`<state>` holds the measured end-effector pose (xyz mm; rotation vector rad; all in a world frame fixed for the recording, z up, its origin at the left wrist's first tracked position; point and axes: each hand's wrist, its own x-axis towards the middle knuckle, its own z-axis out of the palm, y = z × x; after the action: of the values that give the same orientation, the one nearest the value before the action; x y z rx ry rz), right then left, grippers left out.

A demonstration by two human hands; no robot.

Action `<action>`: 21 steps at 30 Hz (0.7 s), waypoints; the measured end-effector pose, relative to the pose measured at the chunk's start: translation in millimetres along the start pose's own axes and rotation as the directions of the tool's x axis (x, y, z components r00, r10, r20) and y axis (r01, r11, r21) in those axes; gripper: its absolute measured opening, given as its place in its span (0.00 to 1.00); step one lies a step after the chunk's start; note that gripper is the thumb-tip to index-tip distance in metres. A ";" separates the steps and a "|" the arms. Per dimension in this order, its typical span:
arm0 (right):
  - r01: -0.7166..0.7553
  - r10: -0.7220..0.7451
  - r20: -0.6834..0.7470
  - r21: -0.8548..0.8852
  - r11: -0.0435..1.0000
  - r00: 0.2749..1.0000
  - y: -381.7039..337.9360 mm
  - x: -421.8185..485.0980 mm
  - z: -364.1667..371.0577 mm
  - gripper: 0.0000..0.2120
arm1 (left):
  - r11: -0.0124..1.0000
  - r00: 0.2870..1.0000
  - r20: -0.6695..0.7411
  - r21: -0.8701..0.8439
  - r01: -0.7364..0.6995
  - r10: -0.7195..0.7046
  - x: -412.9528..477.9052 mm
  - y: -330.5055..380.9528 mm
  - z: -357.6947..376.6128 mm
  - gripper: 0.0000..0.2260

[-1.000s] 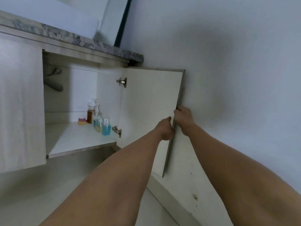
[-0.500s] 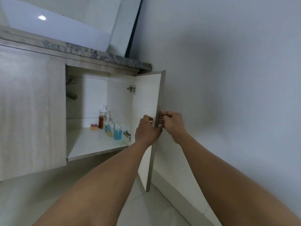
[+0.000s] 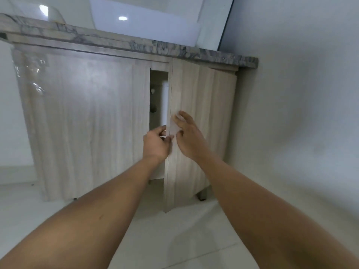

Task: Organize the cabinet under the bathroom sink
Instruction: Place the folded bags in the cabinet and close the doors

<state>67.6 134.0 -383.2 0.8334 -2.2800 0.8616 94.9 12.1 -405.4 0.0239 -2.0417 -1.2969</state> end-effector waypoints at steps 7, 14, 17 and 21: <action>0.144 -0.142 0.027 -0.111 0.983 0.989 34.1 46.0 73.0 0.34 | 0.914 0.945 -0.070 0.289 -0.286 0.318 61.1 -58.6 -13.9 0.26; 0.138 -0.117 0.164 -0.124 0.983 0.980 41.9 88.2 97.0 0.35 | 0.385 0.891 0.146 0.863 -0.327 0.429 104.7 -87.4 -23.3 0.29; 0.146 -0.120 0.163 -0.157 0.977 0.979 49.1 96.4 107.9 0.35 | 0.274 0.901 0.201 0.907 -0.319 0.385 113.4 -95.6 -26.0 0.28; 0.123 -0.100 0.148 -0.155 0.980 0.984 50.9 104.6 119.8 0.35 | 0.227 0.906 0.212 0.924 -0.308 0.367 117.9 -106.6 -22.0 0.28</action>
<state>-69.4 41.9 -408.0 0.9621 -2.3608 0.5731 -17.2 -101.7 -420.3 0.1409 -2.2872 0.3650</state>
